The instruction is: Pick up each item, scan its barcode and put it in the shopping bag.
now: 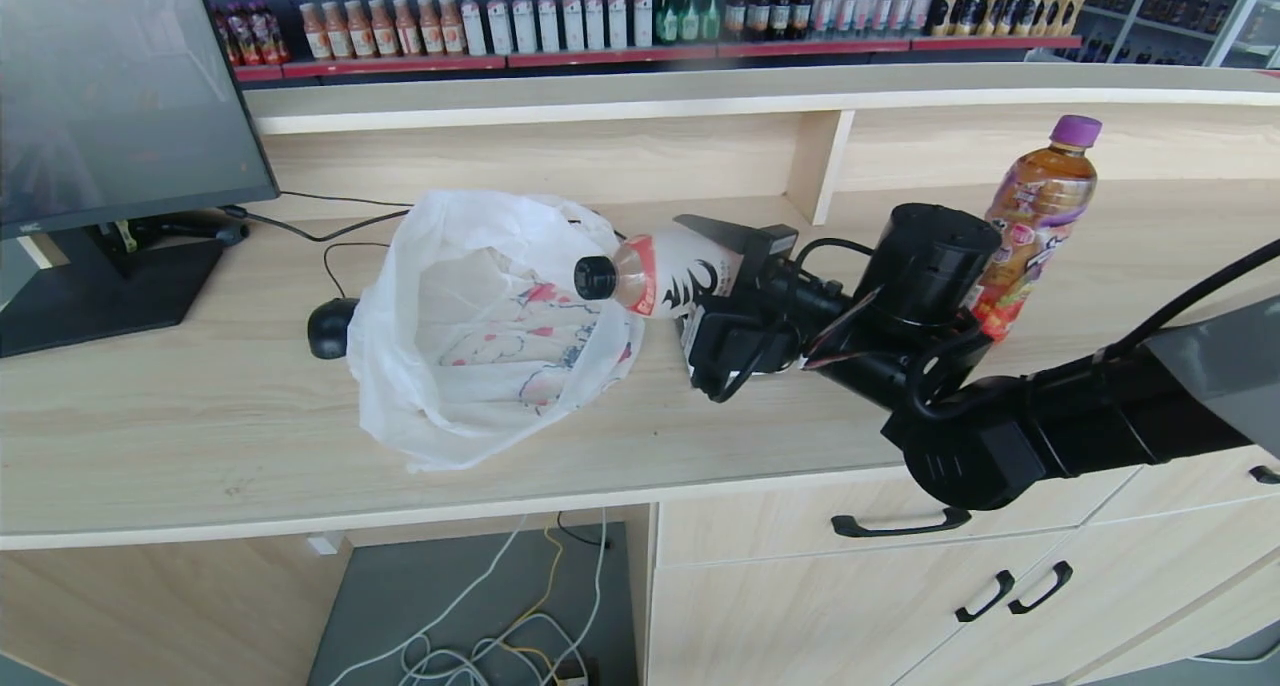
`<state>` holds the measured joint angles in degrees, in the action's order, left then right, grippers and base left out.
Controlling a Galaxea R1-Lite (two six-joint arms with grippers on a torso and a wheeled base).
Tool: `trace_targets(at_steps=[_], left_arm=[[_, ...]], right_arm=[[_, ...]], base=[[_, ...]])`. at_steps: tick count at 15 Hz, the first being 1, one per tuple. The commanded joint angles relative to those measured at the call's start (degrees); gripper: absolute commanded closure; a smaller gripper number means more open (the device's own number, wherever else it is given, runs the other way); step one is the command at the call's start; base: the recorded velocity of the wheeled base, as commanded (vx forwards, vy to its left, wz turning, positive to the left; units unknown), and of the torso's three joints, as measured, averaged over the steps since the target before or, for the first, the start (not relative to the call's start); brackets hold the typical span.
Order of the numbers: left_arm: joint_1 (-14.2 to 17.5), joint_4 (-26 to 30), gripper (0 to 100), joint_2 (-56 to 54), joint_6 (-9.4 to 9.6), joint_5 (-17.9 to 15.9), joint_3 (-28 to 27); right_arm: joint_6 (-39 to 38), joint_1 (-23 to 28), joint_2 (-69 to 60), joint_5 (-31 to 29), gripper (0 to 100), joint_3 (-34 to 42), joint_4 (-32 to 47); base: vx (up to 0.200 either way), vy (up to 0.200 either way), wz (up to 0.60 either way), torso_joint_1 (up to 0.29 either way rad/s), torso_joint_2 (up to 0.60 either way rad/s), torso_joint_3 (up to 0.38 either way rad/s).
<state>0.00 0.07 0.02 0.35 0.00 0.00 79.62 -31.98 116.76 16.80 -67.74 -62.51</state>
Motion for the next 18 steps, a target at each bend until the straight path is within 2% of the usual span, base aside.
trace_targets(at_steps=[1, 6, 18], left_arm=[[0.0, 0.01, 0, -0.02, 0.0, 0.0, 0.0], [0.0, 0.01, 0, -0.02, 0.0, 0.0, 0.0], [0.0, 0.01, 0, -0.02, 0.0, 0.0, 0.0]], right_arm=[[0.01, 0.6, 1.1, 0.78, 100, -0.2, -0.06], [0.01, 1.74, 2.77, 3.77, 100, -1.69, 0.02], [-0.34, 1.74, 3.56, 3.94, 100, -2.75, -0.15]], base=[[0.0, 0.0, 0.0, 0.0, 0.0, 0.0], [0.0, 0.0, 0.0, 0.0, 0.0, 0.0], [0.0, 0.0, 0.0, 0.0, 0.0, 0.0]])
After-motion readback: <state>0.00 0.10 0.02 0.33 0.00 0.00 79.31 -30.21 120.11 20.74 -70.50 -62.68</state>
